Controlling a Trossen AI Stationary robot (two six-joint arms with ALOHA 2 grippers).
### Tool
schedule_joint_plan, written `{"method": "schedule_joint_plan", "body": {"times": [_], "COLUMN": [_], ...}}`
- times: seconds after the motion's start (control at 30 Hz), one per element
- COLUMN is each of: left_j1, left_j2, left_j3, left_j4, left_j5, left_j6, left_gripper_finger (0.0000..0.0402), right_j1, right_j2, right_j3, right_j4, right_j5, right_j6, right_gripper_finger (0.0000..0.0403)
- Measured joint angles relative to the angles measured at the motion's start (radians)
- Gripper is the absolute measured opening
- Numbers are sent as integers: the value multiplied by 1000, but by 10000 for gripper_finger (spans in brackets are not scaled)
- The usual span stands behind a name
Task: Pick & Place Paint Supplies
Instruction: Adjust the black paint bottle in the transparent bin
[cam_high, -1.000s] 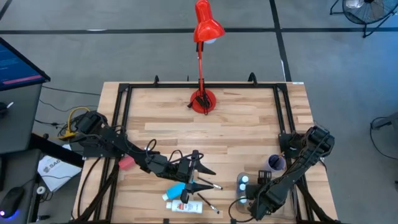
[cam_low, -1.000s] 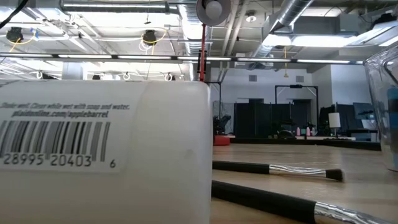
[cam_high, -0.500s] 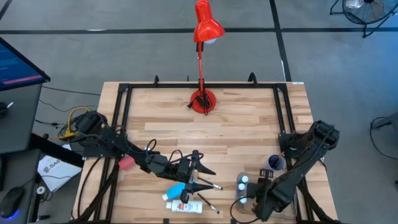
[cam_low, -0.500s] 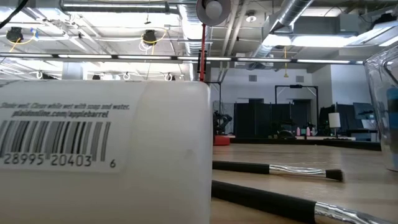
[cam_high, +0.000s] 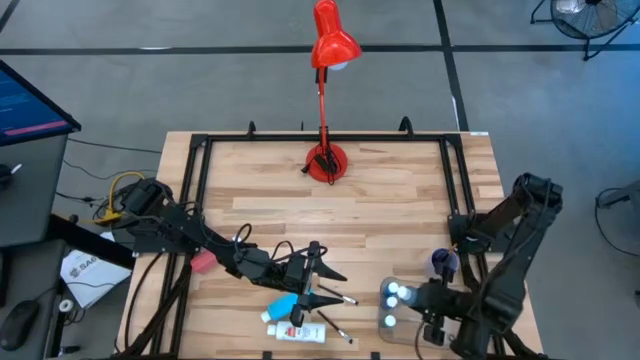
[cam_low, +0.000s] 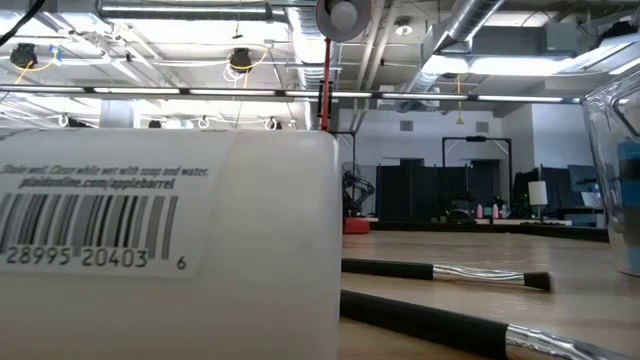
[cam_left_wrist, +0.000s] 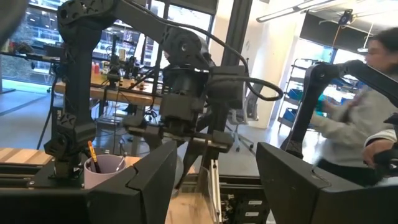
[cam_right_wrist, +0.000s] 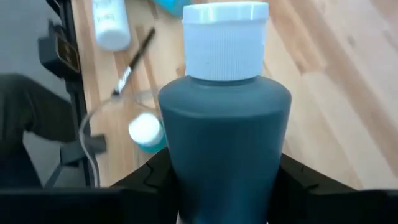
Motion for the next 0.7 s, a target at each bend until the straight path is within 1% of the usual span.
{"method": "schedule_joint_plan", "body": {"times": [0.1, 0.23, 0.3, 0.37, 0.47, 0.57, 0.63, 0.67, 0.7], "left_j1": [0, 11, 30, 64, 109, 126, 138, 147, 157], "left_j2": [0, 12, 54, 125, 269, 429, 513, 543, 563], "left_j3": [0, 0, 2, 0, 0, 10, 48, 79, 108], "left_j4": [0, 10, 28, 67, 229, 503, 654, 692, 695], "left_j5": [0, -2, -14, -16, 42, 95, 123, 138, 154], "left_j6": [1, 6, 1, -7, -31, -46, -66, -82, -99], "left_gripper_finger": [209, 209, 209, 209, 209, 209, 209, 209, 209], "right_j1": [28, 46, 57, 69, 95, 130, 151, 162, 169], "right_j2": [13, 35, 41, 42, 42, 42, 42, 42, 42], "right_j3": [0, 0, 0, -2, -13, -28, -43, -49, -56], "right_j4": [2, 1, 2, 3, 6, 9, 11, 10, 12], "right_j5": [77, 145, 165, 183, 233, 306, 356, 379, 397], "right_j6": [5, 38, 51, 73, 120, 178, 221, 239, 254], "right_gripper_finger": [162, 147, 142, 142, 152, 157, 155, 152, 149]}}
